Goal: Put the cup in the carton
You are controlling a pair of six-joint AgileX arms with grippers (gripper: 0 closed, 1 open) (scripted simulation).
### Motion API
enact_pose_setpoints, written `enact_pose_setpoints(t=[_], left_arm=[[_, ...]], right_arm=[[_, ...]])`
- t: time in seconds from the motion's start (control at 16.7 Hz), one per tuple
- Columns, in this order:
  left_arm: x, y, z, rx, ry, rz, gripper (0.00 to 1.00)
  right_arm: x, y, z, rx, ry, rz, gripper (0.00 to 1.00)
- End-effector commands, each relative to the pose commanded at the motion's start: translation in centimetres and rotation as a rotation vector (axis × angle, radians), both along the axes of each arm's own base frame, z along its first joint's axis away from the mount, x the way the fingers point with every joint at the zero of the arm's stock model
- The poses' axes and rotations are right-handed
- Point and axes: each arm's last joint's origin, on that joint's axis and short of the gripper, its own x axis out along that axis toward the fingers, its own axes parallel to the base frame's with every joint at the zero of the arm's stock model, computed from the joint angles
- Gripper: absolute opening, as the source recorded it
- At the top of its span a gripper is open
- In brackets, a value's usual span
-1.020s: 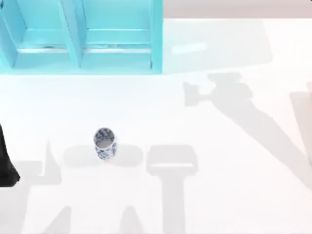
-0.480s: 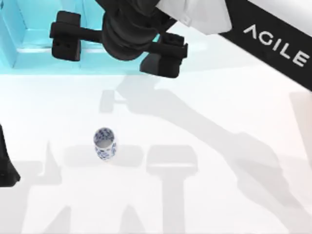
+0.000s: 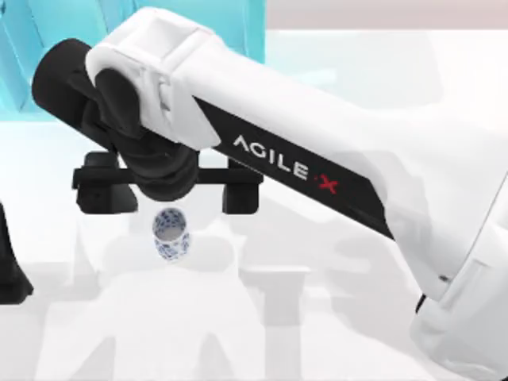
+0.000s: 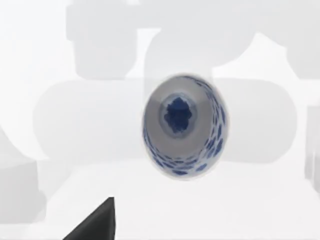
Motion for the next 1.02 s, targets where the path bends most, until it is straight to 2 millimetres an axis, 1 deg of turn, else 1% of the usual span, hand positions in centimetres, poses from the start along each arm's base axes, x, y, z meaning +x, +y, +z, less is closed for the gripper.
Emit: enact_pose_setpoints(t=[0.24, 0.42, 0.48, 0.6, 0.9, 1.02], left_arm=[[0.0, 0.0, 0.0, 0.0, 0.0, 0.0, 1.0], [0.0, 0.0, 0.0, 0.0, 0.0, 0.0, 1.0], [0.0, 0.0, 0.0, 0.0, 0.0, 0.0, 1.0], [0.0, 0.0, 0.0, 0.0, 0.0, 0.0, 1.0], [0.0, 0.0, 0.0, 0.0, 0.0, 0.0, 1.0], [0.0, 0.0, 0.0, 0.0, 0.0, 0.0, 1.0]], right_arm=[[0.0, 0.0, 0.0, 0.0, 0.0, 0.0, 1.0], [0.4, 0.0, -0.6, -0.002, 0.002, -0.002, 1.0], [0.6, 0.1, -1.1, -0.001, 0.001, -0.001, 1.0], [1.2, 0.2, -2.9, -0.001, 0.0, 0.0, 1.0], [2.7, 0.1, -8.2, 0.003, -0.002, 0.0, 1.0], [2.9, 0.0, -9.4, 0.0, 0.0, 0.0, 1.0]])
